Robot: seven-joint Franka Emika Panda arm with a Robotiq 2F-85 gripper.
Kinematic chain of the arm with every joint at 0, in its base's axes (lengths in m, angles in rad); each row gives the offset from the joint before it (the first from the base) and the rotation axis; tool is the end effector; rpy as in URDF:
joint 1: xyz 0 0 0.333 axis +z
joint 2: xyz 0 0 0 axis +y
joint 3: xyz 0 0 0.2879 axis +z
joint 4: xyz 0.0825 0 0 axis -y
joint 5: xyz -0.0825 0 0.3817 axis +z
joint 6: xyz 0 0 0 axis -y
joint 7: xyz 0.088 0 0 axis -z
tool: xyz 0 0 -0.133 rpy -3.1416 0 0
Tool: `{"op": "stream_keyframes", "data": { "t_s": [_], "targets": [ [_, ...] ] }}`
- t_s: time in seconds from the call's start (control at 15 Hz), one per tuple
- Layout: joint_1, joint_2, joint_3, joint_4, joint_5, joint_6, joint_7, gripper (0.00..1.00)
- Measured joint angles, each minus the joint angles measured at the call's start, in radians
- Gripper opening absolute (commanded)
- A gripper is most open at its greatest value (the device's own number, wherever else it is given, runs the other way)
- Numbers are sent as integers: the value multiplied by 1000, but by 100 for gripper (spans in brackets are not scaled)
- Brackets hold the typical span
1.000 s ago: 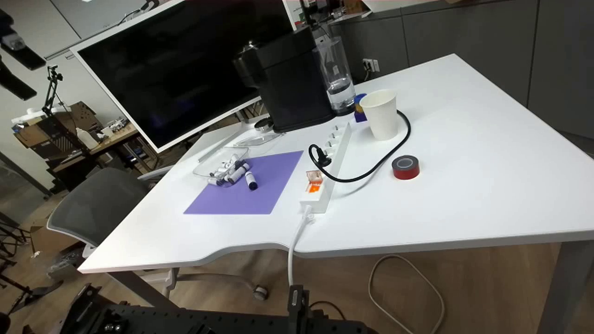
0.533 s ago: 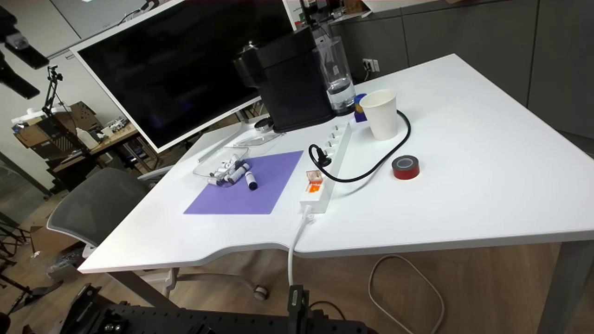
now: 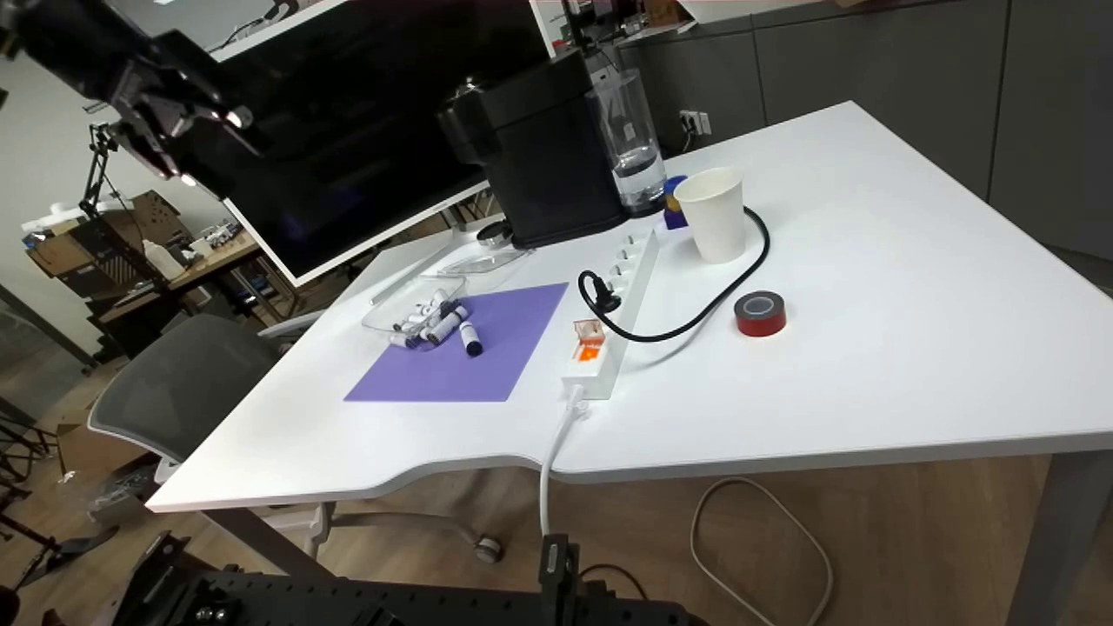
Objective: Pick up the bottle from the bowl and put it on the table
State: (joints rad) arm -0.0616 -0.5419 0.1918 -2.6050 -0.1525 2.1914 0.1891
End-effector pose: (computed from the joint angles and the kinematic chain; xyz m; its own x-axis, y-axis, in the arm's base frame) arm 0.4008 0.0386 0.3917 0.9891 0.0170 0.1460 -0.0136 -0.9784 0.2060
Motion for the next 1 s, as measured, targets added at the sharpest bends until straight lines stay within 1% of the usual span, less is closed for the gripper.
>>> {"op": "stream_keyframes", "data": {
  "t_s": [0.13,0.27,0.47,0.53,0.6,0.73,1.0],
  "targets": [
    [8,133,-40,25,20,81,-111,100],
    [33,264,-84,77,36,122,-222,100],
    [72,431,-125,177,92,135,-411,100],
    [81,474,-130,211,112,117,-470,100],
    [87,508,-132,244,123,96,-506,100],
    [93,542,-133,282,131,75,-531,100],
    [94,548,-133,287,124,76,-538,100]
  ]
}}
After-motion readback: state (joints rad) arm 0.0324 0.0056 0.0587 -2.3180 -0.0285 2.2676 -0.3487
